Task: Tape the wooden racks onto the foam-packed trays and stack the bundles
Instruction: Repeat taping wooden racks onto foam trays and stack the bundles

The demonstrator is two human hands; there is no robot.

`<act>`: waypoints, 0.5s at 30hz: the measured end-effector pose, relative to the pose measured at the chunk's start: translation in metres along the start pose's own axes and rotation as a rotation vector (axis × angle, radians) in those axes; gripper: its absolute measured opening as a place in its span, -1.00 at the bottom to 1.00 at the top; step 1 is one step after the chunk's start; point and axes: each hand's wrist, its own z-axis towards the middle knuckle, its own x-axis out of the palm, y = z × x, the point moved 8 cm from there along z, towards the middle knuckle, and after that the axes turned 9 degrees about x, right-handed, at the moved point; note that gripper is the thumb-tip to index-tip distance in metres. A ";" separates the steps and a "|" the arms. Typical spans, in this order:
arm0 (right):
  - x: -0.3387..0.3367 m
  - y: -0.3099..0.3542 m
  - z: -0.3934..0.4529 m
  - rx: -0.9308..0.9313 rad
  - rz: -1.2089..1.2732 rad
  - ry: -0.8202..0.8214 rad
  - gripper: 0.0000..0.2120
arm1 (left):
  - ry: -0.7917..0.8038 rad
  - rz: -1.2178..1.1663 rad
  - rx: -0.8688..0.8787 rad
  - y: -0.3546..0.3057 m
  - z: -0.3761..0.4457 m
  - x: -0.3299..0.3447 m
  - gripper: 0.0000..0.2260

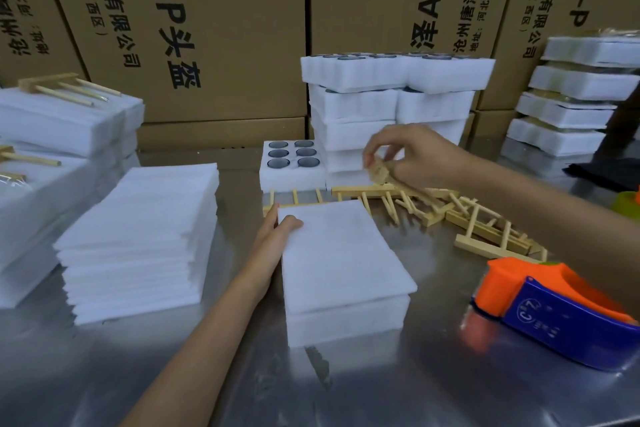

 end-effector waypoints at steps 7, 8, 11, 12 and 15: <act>0.099 0.060 -0.034 -0.222 -0.123 0.230 -0.70 | 0.006 0.055 0.046 -0.011 -0.005 -0.001 -0.54; 0.110 0.057 -0.037 -0.214 -0.149 0.258 -0.65 | 0.020 0.039 0.036 -0.010 -0.005 0.000 -0.54; 0.107 0.051 -0.040 -0.155 -0.079 0.254 -0.58 | 0.055 0.003 0.028 -0.012 -0.008 0.004 -0.34; 0.101 0.047 -0.040 -0.130 -0.059 0.238 -0.58 | 0.057 -0.001 0.042 -0.015 -0.010 0.005 -0.21; 0.085 0.024 -0.042 0.009 -0.162 0.175 -0.57 | 0.039 0.002 0.074 -0.025 -0.016 0.009 -0.09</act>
